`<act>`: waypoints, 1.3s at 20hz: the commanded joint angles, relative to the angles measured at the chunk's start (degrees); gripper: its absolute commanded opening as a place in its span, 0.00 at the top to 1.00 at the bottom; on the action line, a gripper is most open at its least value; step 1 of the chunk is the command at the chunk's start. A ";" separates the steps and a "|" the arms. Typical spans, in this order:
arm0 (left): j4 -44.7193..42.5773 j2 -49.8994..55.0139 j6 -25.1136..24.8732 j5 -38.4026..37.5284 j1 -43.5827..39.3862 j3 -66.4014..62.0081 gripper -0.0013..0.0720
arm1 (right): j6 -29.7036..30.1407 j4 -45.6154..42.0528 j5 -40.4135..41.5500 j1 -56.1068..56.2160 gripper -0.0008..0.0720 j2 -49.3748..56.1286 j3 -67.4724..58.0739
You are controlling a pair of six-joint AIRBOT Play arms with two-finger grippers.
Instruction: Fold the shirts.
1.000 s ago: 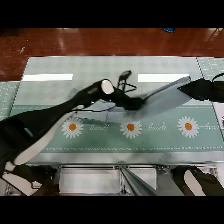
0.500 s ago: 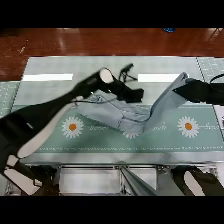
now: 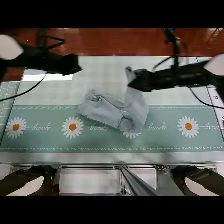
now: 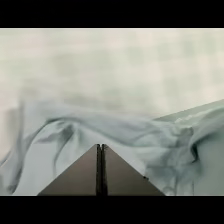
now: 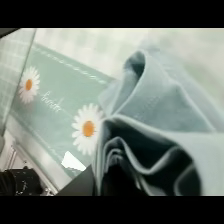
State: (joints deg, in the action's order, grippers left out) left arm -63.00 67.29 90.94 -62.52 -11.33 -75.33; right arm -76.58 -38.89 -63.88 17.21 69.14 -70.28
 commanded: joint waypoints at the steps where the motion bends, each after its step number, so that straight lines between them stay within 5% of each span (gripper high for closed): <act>1: -4.59 -14.93 0.66 -0.52 6.23 13.05 0.95 | -0.13 0.87 2.43 9.46 0.96 14.16 -8.66; 6: -3.82 -28.44 2.80 0.90 6.64 29.00 0.95 | -0.98 2.54 4.52 14.45 0.96 28.96 -17.00; 12: 0.96 -30.51 3.04 4.98 6.67 38.14 0.95 | -0.94 7.48 6.73 14.80 0.96 36.44 -21.57; 13: 1.86 -30.51 3.04 6.23 6.64 39.01 0.95 | -0.94 7.52 7.45 14.80 0.91 36.63 -21.55; 15: 3.08 -30.40 3.04 8.15 6.64 40.37 0.95 | 1.42 9.44 7.72 14.80 0.42 36.76 -21.57; 19: 2.56 -30.23 1.46 10.64 8.48 39.52 0.95 | 1.03 9.64 -3.45 7.58 0.42 33.33 -23.63; 21: 2.58 -30.38 1.22 9.51 12.02 36.98 0.95 | -1.18 3.76 -9.70 -0.07 0.42 27.17 -23.61; 23: 2.60 -31.06 1.22 8.61 15.41 34.84 0.95 | -5.60 -11.30 -14.08 -7.15 0.42 18.18 -21.68; 26: 2.64 -32.15 1.27 7.61 16.61 34.58 0.95 | -15.56 -33.24 -7.28 -12.94 0.42 0.42 -4.00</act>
State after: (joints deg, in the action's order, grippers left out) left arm -60.45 35.86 92.36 -53.93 3.38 -39.79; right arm -83.02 -51.51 -73.03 10.57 83.15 -85.71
